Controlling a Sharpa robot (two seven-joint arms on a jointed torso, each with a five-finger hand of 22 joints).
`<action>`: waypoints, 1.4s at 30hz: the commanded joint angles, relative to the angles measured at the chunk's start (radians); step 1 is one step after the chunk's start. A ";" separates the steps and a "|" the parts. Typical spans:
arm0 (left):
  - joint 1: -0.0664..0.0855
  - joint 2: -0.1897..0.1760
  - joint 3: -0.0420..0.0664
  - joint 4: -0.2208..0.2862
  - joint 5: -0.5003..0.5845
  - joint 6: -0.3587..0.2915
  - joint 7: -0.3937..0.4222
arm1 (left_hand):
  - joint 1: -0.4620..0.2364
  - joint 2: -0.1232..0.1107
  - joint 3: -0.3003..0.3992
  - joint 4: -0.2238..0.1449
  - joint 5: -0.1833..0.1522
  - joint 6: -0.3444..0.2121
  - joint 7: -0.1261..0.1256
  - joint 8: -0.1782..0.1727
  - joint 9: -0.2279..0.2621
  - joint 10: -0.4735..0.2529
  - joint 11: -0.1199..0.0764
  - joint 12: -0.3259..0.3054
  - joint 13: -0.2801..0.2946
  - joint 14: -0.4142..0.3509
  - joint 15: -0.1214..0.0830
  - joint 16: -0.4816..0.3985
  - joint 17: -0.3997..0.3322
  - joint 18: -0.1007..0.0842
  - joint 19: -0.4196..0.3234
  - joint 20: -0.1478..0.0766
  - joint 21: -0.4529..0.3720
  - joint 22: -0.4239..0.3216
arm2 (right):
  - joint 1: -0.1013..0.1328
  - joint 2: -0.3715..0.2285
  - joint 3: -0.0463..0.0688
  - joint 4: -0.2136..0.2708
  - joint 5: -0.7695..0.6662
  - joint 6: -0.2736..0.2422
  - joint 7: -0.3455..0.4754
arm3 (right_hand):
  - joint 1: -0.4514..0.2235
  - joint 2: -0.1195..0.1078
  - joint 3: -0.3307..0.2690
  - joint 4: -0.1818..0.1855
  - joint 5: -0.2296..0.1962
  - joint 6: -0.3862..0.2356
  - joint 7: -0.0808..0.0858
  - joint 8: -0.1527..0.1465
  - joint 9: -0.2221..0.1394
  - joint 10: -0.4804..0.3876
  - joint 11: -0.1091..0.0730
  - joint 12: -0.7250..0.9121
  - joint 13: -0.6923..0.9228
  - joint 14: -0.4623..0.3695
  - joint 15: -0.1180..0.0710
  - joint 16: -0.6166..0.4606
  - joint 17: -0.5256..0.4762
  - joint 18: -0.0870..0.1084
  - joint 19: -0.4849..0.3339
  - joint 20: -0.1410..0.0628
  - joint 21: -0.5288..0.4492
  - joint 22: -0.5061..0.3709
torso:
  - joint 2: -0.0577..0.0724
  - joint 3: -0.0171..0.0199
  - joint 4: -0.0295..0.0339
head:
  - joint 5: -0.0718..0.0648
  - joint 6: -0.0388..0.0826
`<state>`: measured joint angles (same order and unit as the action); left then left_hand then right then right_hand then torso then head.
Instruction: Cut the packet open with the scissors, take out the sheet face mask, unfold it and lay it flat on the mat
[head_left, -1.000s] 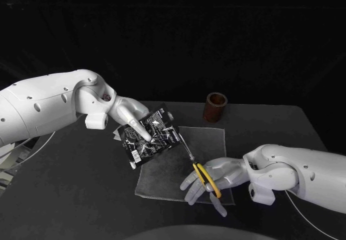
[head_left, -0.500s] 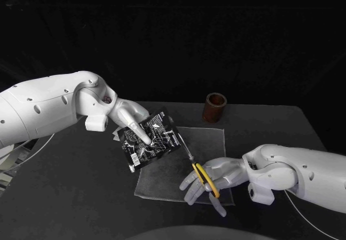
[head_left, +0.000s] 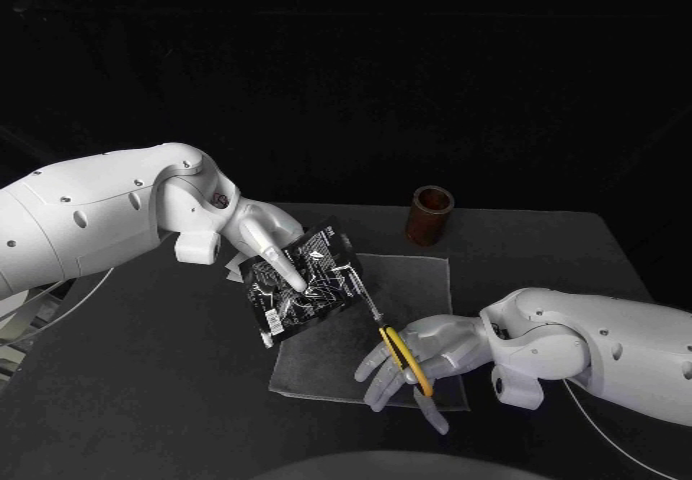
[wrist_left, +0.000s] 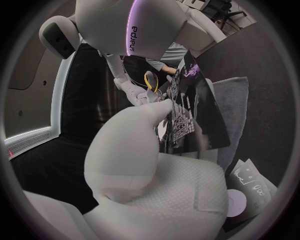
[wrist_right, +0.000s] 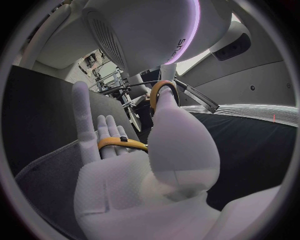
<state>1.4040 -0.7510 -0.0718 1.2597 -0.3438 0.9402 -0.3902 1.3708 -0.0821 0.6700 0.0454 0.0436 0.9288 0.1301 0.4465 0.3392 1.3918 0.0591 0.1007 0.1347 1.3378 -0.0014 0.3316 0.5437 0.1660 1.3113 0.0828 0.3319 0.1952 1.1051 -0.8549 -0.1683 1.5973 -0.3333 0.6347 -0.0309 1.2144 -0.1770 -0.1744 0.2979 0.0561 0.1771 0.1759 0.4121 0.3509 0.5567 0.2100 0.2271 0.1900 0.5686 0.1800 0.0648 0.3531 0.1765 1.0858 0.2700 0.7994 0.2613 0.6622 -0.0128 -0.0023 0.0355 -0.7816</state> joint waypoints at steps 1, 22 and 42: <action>0.000 0.004 -0.001 0.003 0.004 0.208 -0.006 | 0.011 0.002 0.001 -0.006 0.004 0.010 0.000 0.001 0.178 0.004 -0.004 0.004 0.001 -0.001 -0.005 0.002 0.001 0.012 -0.003 -0.005 0.005 0.001 | 0.001 0.001 0.002 0.003 0.006 0.022 0.016 | -0.001 0.008 0.005 0.000 -0.004 -0.093 -0.034 0.007 0.001 0.020 0.014 0.003 -0.002 0.007 0.002 0.001 -0.001 0.010 0.007 -0.003 -0.006 -0.001 | 0.000 0.0005 -0.0011 | 0.001 -0.001; -0.001 -0.002 -0.005 0.004 -0.003 0.230 -0.045 | 0.011 0.003 0.000 -0.007 0.004 0.010 0.001 0.000 0.179 0.003 -0.004 0.004 0.002 -0.003 -0.005 0.002 0.003 0.012 -0.004 -0.005 0.006 0.002 | 0.015 -0.013 0.008 0.000 0.027 0.040 0.010 | 0.002 0.023 0.019 -0.001 -0.005 -0.077 -0.038 0.026 0.005 0.031 0.013 0.012 -0.010 0.016 0.001 0.003 -0.007 0.010 0.010 -0.004 -0.006 -0.006 | 0.000 0.0005 -0.0007 | -0.004 0.000; -0.002 -0.002 -0.005 0.009 -0.005 0.224 -0.033 | 0.011 0.003 0.000 -0.007 0.004 0.010 0.001 0.000 0.179 0.003 -0.004 0.004 0.002 -0.003 -0.005 0.002 0.003 0.012 -0.004 -0.005 0.006 0.002 | 0.015 0.005 0.007 -0.024 0.031 0.056 -0.001 | 0.001 0.023 0.018 -0.001 -0.005 -0.060 -0.039 0.044 0.011 0.038 0.014 0.016 -0.016 0.021 0.001 0.004 -0.010 0.010 0.011 -0.005 -0.006 -0.009 | 0.000 0.0000 -0.0002 | -0.004 0.000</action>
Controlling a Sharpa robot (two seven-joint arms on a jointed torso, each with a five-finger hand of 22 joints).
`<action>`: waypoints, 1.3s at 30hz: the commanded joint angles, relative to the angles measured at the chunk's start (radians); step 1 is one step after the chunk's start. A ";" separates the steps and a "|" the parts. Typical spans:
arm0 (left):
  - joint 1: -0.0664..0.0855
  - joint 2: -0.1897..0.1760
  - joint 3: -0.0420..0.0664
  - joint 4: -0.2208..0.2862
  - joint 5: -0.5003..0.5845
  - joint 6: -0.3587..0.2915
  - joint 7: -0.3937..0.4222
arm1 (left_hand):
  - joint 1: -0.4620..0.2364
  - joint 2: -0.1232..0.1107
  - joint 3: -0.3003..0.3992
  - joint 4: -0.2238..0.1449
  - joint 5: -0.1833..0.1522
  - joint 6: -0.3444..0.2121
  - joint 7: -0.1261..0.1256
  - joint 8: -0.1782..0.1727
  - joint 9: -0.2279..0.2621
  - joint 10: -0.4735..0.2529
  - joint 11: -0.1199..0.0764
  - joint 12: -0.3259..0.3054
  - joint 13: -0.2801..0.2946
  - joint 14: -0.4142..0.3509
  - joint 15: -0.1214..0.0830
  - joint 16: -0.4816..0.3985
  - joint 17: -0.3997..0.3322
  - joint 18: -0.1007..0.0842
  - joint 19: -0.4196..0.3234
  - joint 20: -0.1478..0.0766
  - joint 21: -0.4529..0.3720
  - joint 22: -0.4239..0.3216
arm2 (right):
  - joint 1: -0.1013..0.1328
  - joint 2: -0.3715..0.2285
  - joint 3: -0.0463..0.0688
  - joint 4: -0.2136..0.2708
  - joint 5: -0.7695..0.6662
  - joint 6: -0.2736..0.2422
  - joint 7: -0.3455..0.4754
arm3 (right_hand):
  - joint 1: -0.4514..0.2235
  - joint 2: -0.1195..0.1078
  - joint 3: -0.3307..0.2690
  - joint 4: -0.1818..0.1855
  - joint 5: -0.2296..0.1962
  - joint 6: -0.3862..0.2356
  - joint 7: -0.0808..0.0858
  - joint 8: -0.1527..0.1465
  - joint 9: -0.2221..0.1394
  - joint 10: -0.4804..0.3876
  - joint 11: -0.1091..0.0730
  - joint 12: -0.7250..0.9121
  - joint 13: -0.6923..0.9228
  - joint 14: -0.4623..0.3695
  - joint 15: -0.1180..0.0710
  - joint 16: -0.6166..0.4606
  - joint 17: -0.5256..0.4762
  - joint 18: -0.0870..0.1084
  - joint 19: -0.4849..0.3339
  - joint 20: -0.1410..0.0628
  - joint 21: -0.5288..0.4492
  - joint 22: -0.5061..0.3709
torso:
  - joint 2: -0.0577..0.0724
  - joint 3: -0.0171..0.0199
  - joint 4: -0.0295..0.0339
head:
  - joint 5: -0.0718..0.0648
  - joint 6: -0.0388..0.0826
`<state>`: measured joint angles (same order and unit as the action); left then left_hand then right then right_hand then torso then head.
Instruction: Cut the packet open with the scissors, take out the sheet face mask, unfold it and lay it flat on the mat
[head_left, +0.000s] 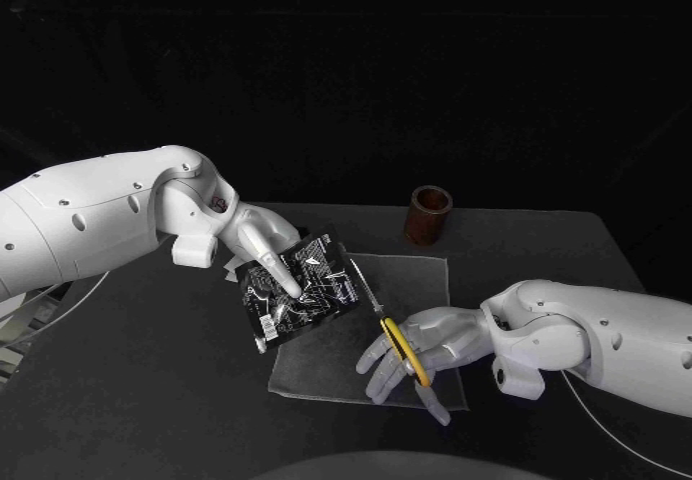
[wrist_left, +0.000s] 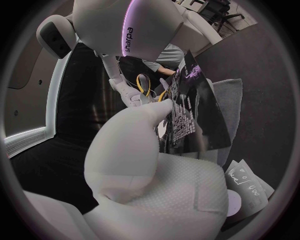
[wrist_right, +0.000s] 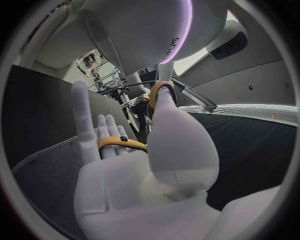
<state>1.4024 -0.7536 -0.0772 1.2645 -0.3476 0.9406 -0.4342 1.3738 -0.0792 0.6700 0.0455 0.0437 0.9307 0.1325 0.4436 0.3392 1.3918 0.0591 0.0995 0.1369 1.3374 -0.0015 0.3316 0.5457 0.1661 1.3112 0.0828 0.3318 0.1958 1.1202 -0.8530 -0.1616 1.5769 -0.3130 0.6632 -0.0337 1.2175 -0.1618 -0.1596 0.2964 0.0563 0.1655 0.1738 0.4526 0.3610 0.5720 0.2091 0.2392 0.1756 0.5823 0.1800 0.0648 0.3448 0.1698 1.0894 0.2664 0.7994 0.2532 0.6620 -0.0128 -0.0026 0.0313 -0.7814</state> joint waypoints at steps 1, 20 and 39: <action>0.000 0.000 0.001 0.005 -0.001 0.222 0.012 | 0.008 0.000 0.000 -0.007 0.004 0.008 -0.002 0.003 0.179 0.003 -0.004 0.005 -0.001 -0.002 -0.005 0.002 0.001 0.012 -0.004 -0.005 0.006 0.001 | 0.000 0.004 0.001 -0.004 0.011 0.028 0.002 | -0.002 0.008 0.004 0.001 -0.005 -0.049 -0.037 0.003 0.001 0.023 0.015 0.004 -0.002 0.007 0.001 0.004 -0.001 0.016 0.007 -0.001 -0.006 -0.001 | 0.000 0.0001 0.0000 | 0.000 -0.001; 0.000 -0.017 0.006 0.026 -0.017 0.192 0.051 | 0.008 0.000 -0.001 -0.009 0.004 0.009 -0.002 0.001 0.181 0.003 -0.004 0.005 0.000 -0.003 -0.004 0.002 0.004 0.012 -0.006 -0.005 0.008 0.002 | -0.002 0.012 0.000 -0.003 0.004 0.037 -0.005 | -0.001 0.010 0.005 0.001 -0.005 -0.037 -0.036 0.015 0.006 0.027 0.018 0.007 -0.006 0.009 0.001 0.005 -0.005 0.016 0.008 -0.001 -0.006 -0.003 | 0.000 0.0001 -0.0005 | 0.000 0.001; 0.000 -0.004 0.007 0.025 -0.015 0.201 0.052 | 0.008 0.000 -0.001 -0.009 0.004 0.009 -0.002 0.001 0.181 0.003 -0.004 0.005 0.000 -0.003 -0.004 0.002 0.004 0.012 -0.006 -0.005 0.008 0.002 | -0.003 0.016 0.000 0.002 -0.003 0.042 -0.004 | 0.002 0.017 0.011 0.000 -0.006 -0.027 -0.035 0.023 0.006 0.034 0.018 0.010 -0.011 0.009 0.001 0.005 -0.009 0.016 0.008 0.000 -0.007 -0.005 | 0.000 0.0008 -0.0005 | 0.002 0.002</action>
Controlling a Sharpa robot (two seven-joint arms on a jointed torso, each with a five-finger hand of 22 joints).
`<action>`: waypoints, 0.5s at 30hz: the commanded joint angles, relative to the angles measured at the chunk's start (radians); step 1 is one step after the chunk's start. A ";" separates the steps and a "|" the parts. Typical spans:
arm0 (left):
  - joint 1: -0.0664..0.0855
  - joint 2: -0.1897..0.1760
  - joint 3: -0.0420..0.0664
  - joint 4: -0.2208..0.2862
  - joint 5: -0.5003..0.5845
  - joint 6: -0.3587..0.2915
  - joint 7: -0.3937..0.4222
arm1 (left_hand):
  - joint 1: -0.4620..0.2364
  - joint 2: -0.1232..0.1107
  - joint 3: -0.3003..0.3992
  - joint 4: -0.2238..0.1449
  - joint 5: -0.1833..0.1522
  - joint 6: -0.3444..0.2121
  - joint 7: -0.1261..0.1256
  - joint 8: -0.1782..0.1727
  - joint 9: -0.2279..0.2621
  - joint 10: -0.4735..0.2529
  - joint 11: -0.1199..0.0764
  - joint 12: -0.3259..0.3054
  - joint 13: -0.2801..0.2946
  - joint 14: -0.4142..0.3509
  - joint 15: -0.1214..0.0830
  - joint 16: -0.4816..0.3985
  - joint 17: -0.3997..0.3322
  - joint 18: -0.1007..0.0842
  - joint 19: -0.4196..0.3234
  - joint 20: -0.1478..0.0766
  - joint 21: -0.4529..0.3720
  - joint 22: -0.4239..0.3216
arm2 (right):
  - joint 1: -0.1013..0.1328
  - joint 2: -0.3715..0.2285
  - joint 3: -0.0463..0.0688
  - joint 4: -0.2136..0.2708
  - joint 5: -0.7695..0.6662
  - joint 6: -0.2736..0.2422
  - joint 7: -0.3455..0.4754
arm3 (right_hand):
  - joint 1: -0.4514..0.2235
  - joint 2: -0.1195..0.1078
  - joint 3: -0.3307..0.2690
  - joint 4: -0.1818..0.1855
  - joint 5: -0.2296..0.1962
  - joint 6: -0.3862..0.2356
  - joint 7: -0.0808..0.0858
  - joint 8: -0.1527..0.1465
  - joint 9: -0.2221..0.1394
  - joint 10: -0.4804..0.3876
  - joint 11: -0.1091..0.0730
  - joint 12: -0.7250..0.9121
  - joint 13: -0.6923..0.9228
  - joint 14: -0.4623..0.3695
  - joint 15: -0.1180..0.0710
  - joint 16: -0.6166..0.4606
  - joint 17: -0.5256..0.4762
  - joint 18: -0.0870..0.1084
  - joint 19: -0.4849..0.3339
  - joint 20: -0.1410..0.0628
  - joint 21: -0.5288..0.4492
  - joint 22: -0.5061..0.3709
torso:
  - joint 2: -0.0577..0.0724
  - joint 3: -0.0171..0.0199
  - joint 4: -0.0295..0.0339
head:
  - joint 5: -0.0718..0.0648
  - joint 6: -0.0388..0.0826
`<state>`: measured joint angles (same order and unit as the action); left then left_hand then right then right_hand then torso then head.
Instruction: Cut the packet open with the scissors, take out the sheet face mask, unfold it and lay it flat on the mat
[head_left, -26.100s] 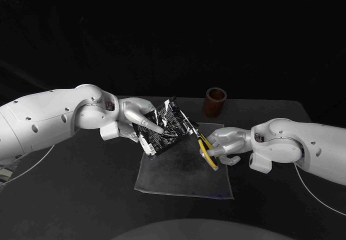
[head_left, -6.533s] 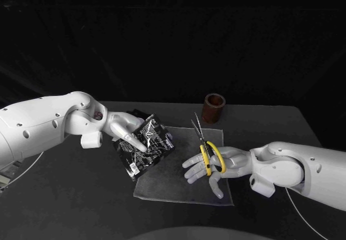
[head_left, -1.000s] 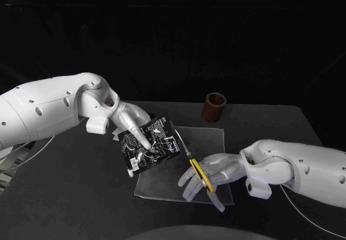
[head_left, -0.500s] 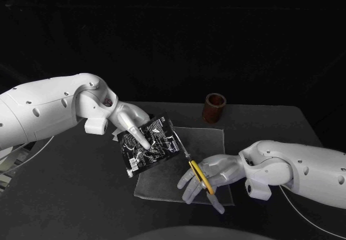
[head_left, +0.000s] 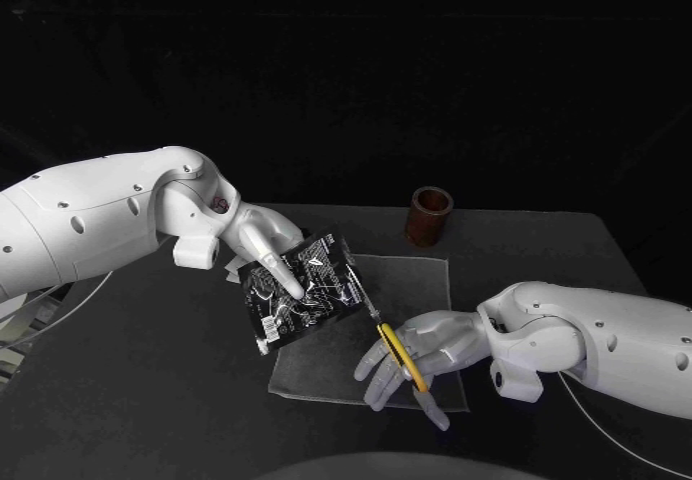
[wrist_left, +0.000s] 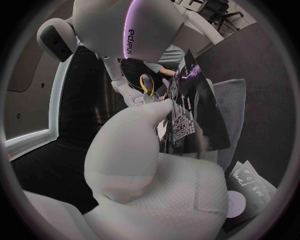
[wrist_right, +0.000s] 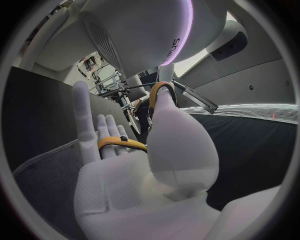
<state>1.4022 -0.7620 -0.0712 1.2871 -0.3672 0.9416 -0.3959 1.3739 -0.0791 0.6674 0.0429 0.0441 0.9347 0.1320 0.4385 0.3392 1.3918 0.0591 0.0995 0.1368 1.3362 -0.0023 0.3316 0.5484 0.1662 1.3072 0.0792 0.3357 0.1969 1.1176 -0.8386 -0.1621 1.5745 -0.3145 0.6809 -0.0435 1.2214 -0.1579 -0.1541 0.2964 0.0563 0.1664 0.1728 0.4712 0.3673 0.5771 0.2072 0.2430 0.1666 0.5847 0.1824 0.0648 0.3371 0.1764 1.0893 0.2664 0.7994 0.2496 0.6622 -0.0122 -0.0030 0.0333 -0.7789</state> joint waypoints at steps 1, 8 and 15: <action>0.000 0.005 0.001 0.004 0.005 0.203 0.010 | 0.008 0.000 0.002 -0.007 0.004 0.005 -0.001 0.006 0.181 0.003 -0.004 0.005 0.001 -0.002 -0.004 0.002 0.001 0.012 -0.002 -0.001 0.004 0.001 | -0.001 0.001 0.001 0.006 -0.004 0.023 0.007 | -0.001 0.013 0.006 0.000 -0.006 -0.028 -0.034 0.005 0.000 0.029 0.020 0.006 -0.002 0.007 -0.001 0.005 -0.002 0.009 0.009 -0.001 -0.007 -0.002 | 0.000 0.0004 0.0001 | 0.000 0.000; 0.000 0.007 0.001 0.012 0.007 0.212 -0.007 | 0.007 0.001 0.001 -0.008 0.004 0.005 -0.001 0.005 0.183 0.003 -0.004 0.005 0.002 -0.002 -0.004 0.002 0.004 0.011 -0.002 -0.001 0.005 0.003 | 0.002 -0.005 0.004 0.012 -0.014 0.017 0.013 | 0.003 0.028 0.016 -0.001 -0.006 -0.020 -0.031 0.008 -0.005 0.035 0.023 0.009 -0.009 0.008 0.000 0.005 -0.007 0.009 0.010 0.000 -0.006 -0.005 | 0.000 0.0004 -0.0006 | 0.001 0.001; 0.000 0.008 0.001 0.012 0.007 0.215 -0.010 | 0.007 0.001 0.001 -0.008 0.004 0.005 -0.001 0.005 0.183 0.003 -0.004 0.005 0.002 -0.002 -0.004 0.002 0.004 0.011 -0.002 -0.001 0.005 0.003 | 0.004 -0.005 0.008 0.016 -0.017 0.016 0.017 | 0.005 0.035 0.021 -0.002 -0.007 -0.010 -0.029 0.017 -0.004 0.041 0.023 0.011 -0.013 0.013 0.000 0.006 -0.008 0.010 0.012 0.001 -0.005 -0.006 | 0.001 0.0010 -0.0010 | 0.001 0.001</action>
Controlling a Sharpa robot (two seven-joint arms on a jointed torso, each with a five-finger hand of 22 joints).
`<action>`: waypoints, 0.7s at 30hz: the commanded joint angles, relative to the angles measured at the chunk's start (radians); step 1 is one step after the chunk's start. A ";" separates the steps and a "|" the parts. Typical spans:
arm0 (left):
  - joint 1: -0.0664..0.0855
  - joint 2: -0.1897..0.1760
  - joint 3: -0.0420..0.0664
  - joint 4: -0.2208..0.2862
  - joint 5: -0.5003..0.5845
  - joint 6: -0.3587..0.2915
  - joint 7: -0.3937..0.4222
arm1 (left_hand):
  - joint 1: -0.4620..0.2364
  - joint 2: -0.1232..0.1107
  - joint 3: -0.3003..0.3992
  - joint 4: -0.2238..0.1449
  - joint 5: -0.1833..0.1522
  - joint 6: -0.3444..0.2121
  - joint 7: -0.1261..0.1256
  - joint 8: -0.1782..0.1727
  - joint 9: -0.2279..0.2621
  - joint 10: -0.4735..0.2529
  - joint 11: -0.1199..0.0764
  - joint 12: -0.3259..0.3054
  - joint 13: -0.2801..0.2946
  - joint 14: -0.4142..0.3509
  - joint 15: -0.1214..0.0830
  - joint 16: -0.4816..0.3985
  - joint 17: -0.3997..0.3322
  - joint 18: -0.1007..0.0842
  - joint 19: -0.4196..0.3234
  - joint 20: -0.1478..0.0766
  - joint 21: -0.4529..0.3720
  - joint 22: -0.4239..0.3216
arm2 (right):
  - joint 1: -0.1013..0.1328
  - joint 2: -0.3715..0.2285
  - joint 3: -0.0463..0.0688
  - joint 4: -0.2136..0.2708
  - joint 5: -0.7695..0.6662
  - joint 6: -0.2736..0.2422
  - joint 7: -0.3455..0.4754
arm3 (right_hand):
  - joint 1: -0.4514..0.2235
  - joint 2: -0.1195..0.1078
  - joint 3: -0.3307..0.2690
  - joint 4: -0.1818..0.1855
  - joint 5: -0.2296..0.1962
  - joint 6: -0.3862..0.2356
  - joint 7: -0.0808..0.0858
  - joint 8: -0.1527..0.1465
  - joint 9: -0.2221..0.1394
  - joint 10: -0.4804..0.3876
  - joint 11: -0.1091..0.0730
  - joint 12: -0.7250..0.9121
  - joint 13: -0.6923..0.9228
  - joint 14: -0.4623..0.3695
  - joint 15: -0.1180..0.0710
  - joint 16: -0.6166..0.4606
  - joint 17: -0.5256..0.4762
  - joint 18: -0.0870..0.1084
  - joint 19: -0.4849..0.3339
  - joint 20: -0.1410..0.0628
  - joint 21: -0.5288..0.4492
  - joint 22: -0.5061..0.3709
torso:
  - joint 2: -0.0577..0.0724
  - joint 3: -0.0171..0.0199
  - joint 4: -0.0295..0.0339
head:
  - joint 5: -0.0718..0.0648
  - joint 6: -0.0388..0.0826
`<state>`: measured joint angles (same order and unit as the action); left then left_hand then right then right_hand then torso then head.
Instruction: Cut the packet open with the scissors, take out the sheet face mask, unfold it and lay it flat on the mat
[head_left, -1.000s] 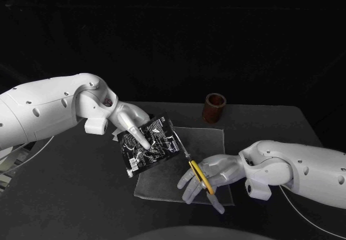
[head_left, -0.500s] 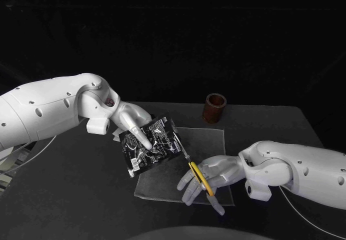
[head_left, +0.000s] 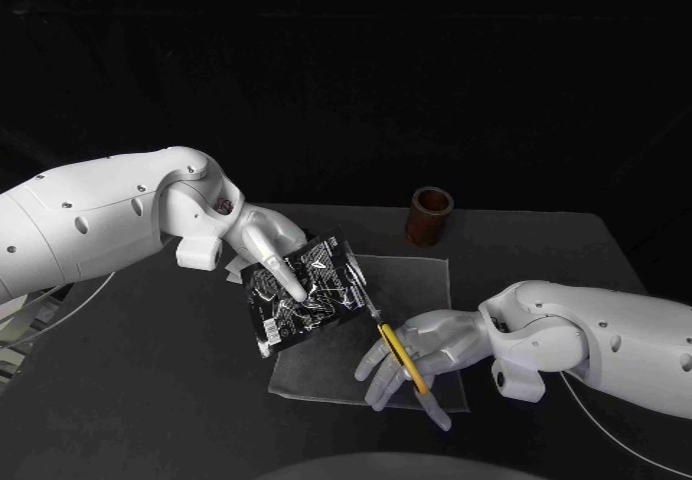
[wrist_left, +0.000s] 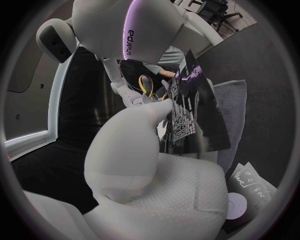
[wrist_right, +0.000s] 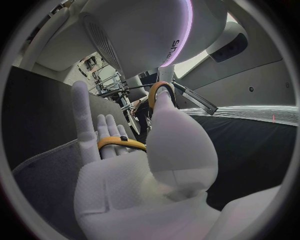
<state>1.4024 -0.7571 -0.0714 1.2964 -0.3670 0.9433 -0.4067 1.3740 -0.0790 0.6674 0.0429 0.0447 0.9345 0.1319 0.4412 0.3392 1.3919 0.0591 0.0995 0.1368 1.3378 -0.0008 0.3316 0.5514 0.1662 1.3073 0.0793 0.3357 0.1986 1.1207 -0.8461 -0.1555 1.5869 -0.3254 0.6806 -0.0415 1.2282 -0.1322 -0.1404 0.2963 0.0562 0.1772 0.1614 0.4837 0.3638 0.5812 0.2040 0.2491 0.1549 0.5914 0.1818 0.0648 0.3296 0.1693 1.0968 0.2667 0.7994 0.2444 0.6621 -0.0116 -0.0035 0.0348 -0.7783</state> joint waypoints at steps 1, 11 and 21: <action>0.000 0.004 0.001 0.002 0.007 0.213 0.001 | 0.007 0.001 0.001 -0.008 0.003 0.006 -0.001 0.002 0.183 0.003 -0.004 0.005 0.002 -0.003 -0.005 0.002 0.001 0.011 -0.002 -0.001 0.005 0.001 | 0.001 0.003 0.002 0.004 -0.006 0.017 0.016 | -0.001 0.012 0.009 -0.002 -0.007 -0.018 -0.017 0.005 -0.001 0.039 0.026 0.006 -0.002 0.010 0.001 0.007 0.000 0.017 0.005 0.000 -0.005 -0.001 | 0.001 -0.0002 -0.0001 | -0.001 0.001; 0.000 0.011 0.001 -0.003 0.006 0.219 -0.006 | 0.007 0.001 0.001 -0.008 0.003 0.006 -0.001 0.001 0.184 0.002 -0.004 0.005 0.002 -0.004 -0.005 0.002 0.002 0.011 -0.003 -0.001 0.006 0.002 | 0.007 0.012 0.004 0.003 -0.006 0.014 0.021 | 0.000 0.021 0.015 -0.003 -0.007 -0.007 -0.014 0.006 -0.006 0.048 0.026 0.009 -0.008 0.023 0.000 0.011 0.000 0.017 0.008 0.000 -0.003 -0.004 | 0.000 -0.0007 0.0009 | -0.001 -0.001; 0.000 0.012 0.000 -0.001 0.005 0.226 -0.016 | 0.007 0.001 0.001 -0.008 0.003 0.006 -0.001 0.001 0.184 0.002 -0.004 0.005 0.002 -0.004 -0.005 0.002 0.002 0.011 -0.003 -0.001 0.006 0.002 | 0.014 0.016 0.006 -0.010 -0.005 0.007 0.028 | 0.001 0.025 0.020 -0.003 -0.007 0.005 -0.008 0.009 -0.011 0.059 0.025 0.013 -0.014 0.038 -0.001 0.015 0.001 0.017 0.009 -0.001 -0.002 -0.006 | 0.000 -0.0004 0.0010 | -0.003 0.004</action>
<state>1.4023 -0.7478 -0.0716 1.2923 -0.3672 0.9461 -0.4222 1.3740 -0.0790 0.6678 0.0424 0.0447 0.9340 0.1317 0.4395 0.3392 1.3918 0.0591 0.0986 0.1377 1.3370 0.0006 0.3315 0.5528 0.1662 1.3074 0.0794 0.3356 0.1994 1.1334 -0.8324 -0.1513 1.5773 -0.3311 0.6795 -0.0347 1.2279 -0.1171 -0.1265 0.2936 0.0562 0.1906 0.1481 0.4874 0.3537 0.6049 0.1992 0.2575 0.1420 0.6225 0.1801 0.0765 0.3295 0.1672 1.1004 0.2629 0.7994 0.2394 0.6621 -0.0122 -0.0027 0.0322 -0.7752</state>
